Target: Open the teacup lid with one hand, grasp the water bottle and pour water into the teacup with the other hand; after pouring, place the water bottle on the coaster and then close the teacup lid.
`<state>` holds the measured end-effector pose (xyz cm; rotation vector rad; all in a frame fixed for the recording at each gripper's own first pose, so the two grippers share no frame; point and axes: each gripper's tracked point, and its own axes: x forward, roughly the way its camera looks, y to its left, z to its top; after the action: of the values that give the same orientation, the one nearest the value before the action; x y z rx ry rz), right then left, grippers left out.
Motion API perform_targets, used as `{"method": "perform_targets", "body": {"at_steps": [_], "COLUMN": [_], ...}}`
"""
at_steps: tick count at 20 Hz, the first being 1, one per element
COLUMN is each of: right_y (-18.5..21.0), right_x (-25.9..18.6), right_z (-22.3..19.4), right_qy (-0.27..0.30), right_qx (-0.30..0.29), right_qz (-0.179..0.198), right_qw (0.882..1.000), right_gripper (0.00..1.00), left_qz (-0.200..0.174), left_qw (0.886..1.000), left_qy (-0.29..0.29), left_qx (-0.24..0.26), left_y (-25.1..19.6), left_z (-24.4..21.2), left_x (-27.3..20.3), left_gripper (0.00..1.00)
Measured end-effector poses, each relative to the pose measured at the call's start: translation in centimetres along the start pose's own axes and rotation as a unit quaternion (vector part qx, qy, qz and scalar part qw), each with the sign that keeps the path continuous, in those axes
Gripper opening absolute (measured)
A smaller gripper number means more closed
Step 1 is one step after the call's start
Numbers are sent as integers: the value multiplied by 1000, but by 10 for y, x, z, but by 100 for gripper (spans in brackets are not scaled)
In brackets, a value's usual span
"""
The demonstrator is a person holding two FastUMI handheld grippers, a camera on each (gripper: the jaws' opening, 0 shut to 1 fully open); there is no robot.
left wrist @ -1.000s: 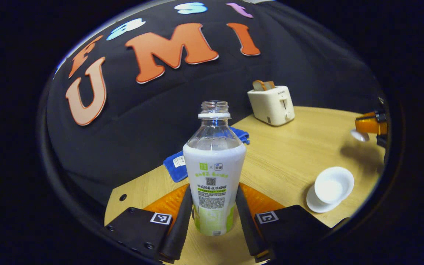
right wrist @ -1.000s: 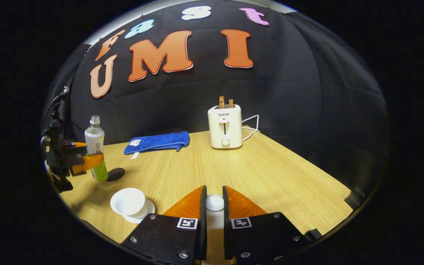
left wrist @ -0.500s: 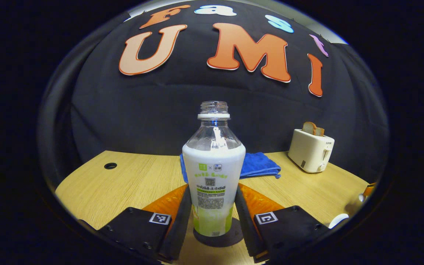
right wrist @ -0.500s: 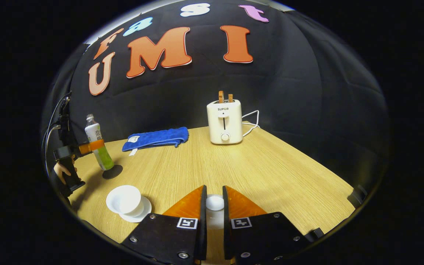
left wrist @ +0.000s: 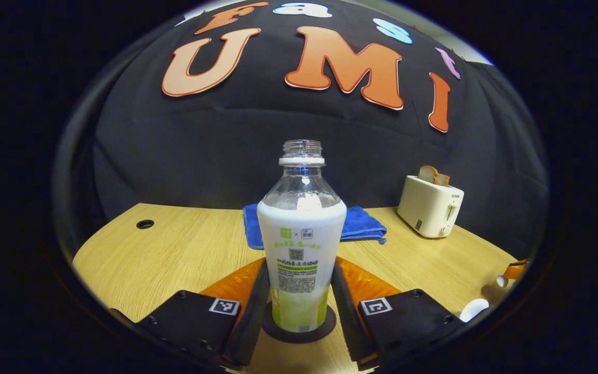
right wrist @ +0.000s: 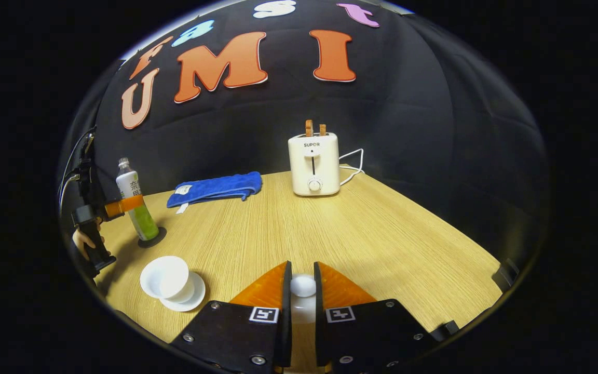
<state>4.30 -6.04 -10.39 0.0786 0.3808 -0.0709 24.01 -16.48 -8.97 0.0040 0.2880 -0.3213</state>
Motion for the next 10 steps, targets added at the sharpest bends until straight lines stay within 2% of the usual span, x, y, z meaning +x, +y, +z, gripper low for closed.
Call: {"method": "perform_targets", "body": {"at_steps": [3, 6, 8, 10], "right_y": [-2, -4, -4, -4], "right_x": [0, 0, -1, 0], "right_z": [1, 1, 2, 1], "right_qy": [0, 0, -1, -1], "right_qx": [1, 2, 3, 3], "right_qz": [-1, -4, -4, -5], "right_qw": [1000, 1000, 1000, 1000], "right_gripper": [19, 19, 19, 19], "left_qz": [6, 7, 3, -7], "left_qw": [999, 999, 999, 999], "left_qy": [13, 18, 15, 10], "left_qx": [38, 49, 47, 41], "left_y": [-4, -6, -7, -13], "left_z": [-16, -26, -26, -28], "left_x": [0, -3, -6, -14], "left_gripper": [72, 71, 77, 90]}}
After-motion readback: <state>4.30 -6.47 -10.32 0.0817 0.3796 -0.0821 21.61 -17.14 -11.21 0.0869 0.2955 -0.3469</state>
